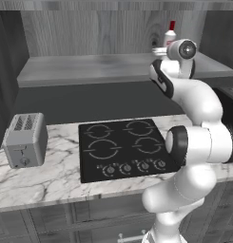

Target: Sort all alcoholic drinks to one cabinet, and non-alcoholic drinks to the other.

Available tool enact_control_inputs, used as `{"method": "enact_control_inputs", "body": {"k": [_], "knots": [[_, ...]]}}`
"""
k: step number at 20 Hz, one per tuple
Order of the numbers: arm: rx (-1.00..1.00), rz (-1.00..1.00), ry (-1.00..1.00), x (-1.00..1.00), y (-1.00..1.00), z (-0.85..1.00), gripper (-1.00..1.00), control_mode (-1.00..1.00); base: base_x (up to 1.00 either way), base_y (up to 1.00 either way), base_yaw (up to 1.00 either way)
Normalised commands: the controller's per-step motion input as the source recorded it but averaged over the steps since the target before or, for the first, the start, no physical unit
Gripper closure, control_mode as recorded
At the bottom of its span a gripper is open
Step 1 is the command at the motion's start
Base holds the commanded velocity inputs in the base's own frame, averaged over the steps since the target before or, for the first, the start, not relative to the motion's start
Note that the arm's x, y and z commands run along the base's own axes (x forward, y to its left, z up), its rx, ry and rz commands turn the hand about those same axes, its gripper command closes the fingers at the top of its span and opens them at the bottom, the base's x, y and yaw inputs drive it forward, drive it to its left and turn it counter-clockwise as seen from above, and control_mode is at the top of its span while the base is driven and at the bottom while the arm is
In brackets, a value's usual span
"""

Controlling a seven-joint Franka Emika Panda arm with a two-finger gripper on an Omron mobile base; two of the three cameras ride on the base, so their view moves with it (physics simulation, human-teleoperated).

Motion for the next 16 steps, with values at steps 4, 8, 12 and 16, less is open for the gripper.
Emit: {"method": "enact_control_inputs", "body": {"k": [4, 8, 12, 16], "knots": [[0.01, -0.01, 0.00, -0.32, -0.01, 0.00, -1.00, -1.00, 0.00, 0.00, 0.00], [0.00, 0.00, -0.01, -0.56, 0.04, 0.00, -1.00, -1.00, 0.00, 0.00, 0.00], [0.00, 0.00, -0.08, -0.37, 0.12, 0.04, -1.00, -1.00, 0.00, 0.00, 0.00], [0.00, 0.00, -0.09, -0.50, 0.05, 0.05, -1.00, -1.00, 0.00, 0.00, 0.00]]}}
